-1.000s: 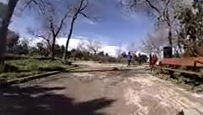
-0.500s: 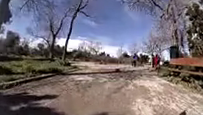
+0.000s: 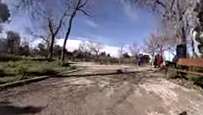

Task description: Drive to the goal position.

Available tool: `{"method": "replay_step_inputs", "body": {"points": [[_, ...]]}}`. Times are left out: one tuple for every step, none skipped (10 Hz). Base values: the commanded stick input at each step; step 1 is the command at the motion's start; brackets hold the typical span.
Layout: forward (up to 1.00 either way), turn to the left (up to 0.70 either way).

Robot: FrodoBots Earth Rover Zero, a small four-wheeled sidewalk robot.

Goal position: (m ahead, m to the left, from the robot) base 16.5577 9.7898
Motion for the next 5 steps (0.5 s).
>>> {"method": "replay_step_inputs", "body": {"points": [[0.00,0.00],[0.00,0.00],[0.00,0.00],[0.00,0.00],[0.00,0.00]]}}
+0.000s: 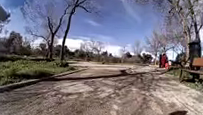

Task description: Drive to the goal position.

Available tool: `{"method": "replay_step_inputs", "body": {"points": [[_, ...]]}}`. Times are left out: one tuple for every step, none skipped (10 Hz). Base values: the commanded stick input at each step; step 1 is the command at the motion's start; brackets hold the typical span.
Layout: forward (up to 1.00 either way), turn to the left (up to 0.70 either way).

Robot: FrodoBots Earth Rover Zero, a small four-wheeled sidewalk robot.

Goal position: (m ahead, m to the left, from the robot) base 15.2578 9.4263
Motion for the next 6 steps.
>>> {"method": "replay_step_inputs", "body": {"points": [[0.00,0.00],[0.00,0.00],[0.06,0.00],[1.00,0.00],[1.00,0.00],[1.00,0.00]]}}
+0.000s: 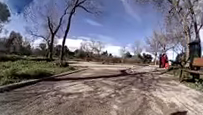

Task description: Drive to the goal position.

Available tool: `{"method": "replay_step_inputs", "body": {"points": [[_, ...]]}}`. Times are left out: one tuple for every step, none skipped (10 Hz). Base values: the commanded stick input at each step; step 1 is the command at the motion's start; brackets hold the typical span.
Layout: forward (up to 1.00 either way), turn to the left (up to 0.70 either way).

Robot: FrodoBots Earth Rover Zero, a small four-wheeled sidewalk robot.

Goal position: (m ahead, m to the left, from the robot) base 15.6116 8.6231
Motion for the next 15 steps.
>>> {"method": "replay_step_inputs", "body": {"points": [[1.00,0.00],[1.00,0.00],[1.00,0.00],[0.32,0.00],[0.00,0.00],[0.00,0.00],[0.00,0.00],[0.93,0.00],[1.00,0.00],[1.00,0.00],[1.00,0.00],[1.00,0.00],[1.00,0.00],[1.00,0.00],[1.00,0.00]]}}
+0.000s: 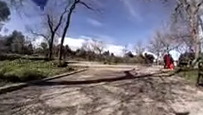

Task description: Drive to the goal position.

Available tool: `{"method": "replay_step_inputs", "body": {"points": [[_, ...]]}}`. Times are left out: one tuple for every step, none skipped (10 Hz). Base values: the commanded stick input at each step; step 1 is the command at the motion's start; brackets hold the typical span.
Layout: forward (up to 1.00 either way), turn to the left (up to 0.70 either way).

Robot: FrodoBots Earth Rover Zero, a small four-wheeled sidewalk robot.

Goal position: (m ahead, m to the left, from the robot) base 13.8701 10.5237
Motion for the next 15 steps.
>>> {"method": "replay_step_inputs", "body": {"points": [[1.00,0.00],[1.00,0.00],[1.00,0.00],[1.00,0.00],[1.00,0.00],[1.00,0.00],[1.00,0.00],[1.00,0.00],[1.00,0.00],[1.00,0.00],[1.00,0.00],[1.00,0.00],[1.00,0.00],[1.00,0.00],[1.00,0.00]]}}
